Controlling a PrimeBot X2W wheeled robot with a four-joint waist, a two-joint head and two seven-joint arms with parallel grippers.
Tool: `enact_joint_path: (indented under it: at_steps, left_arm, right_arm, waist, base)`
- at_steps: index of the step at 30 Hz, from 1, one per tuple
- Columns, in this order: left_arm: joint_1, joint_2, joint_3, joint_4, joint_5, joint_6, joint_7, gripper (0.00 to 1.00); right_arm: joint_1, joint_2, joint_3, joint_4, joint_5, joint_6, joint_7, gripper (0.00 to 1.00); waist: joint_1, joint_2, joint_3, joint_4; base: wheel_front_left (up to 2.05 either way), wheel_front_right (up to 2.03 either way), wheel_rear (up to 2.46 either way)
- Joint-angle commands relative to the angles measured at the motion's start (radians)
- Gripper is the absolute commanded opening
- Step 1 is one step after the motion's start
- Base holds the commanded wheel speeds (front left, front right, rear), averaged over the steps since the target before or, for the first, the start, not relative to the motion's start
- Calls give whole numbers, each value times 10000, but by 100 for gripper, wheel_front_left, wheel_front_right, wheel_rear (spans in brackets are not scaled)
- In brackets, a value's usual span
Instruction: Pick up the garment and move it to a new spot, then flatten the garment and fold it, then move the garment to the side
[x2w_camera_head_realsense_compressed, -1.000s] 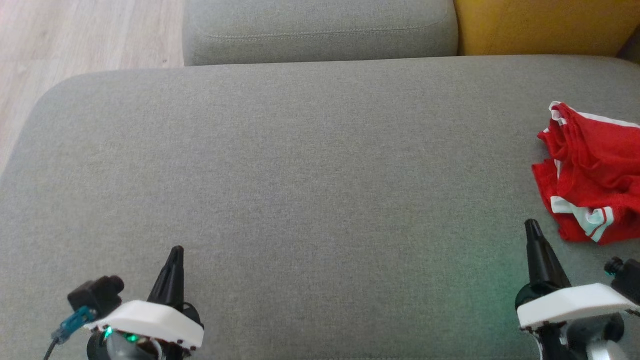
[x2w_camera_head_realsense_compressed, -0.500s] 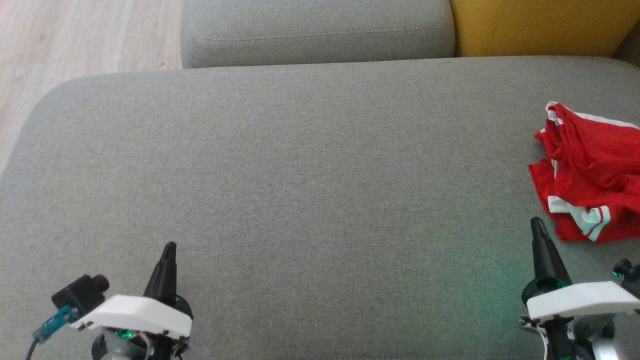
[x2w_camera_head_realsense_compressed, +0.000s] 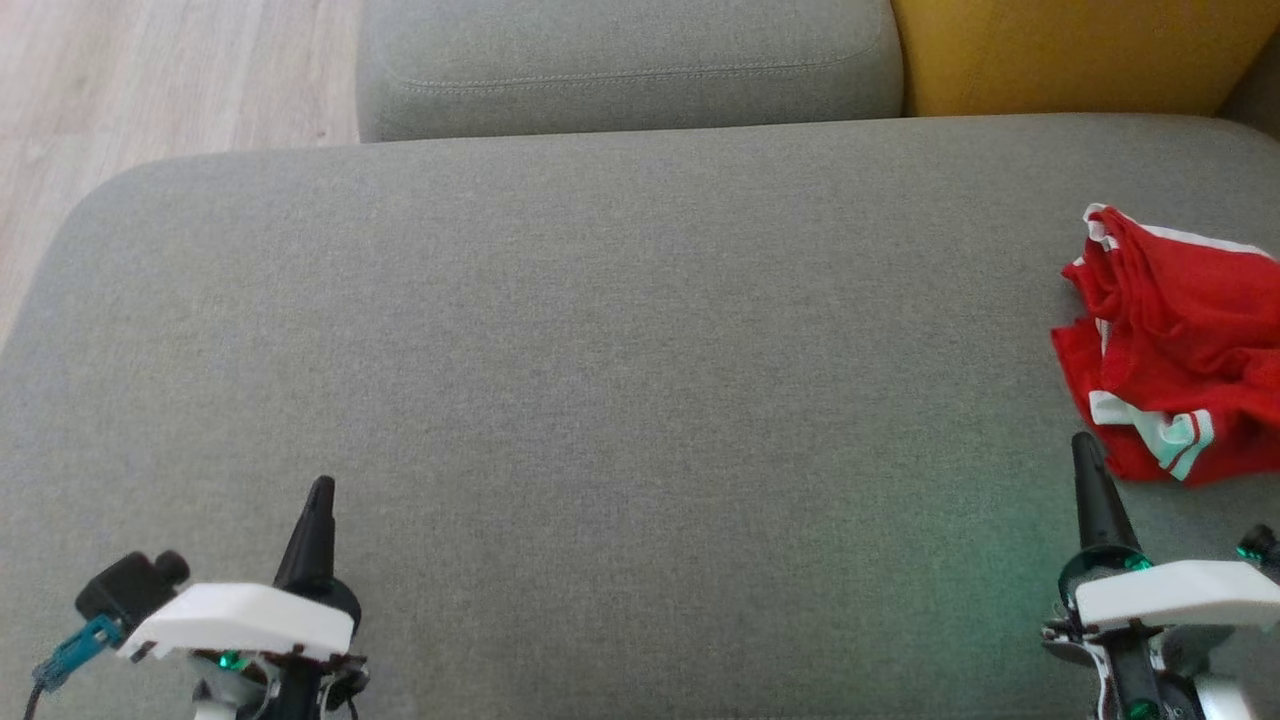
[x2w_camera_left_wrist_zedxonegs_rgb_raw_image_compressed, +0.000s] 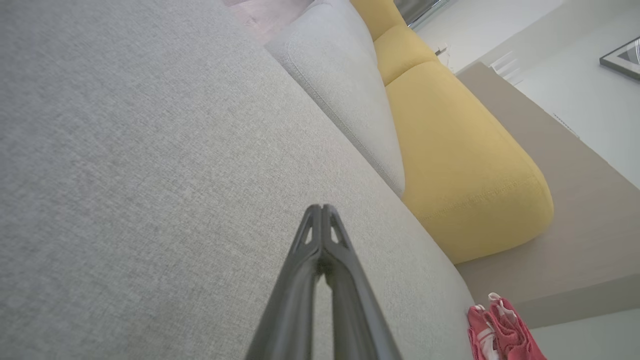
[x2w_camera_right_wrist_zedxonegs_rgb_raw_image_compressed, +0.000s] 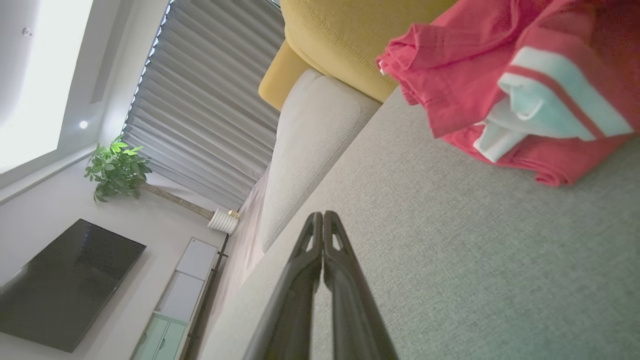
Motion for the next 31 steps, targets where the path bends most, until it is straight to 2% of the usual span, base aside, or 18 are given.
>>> enact_joint_path:
  at_steps: [1, 31]
  left_arm:
    - [-544, 55, 320, -273, -317, -124, 57, 0]
    - [-905, -242, 1271, -19, -3719, -626, 857, 0]
  right_arm:
    - [-536, -196, 51, -241, 340, 47, 33, 0]
    - [-1072, -210, -153, 497, 3781, 64, 181, 0]
  waist:
    - [0, -1, -6, -6]
    - [0, -1, -126, -134]
  base:
    - [0, 0, 0]
    - [0, 0, 0]
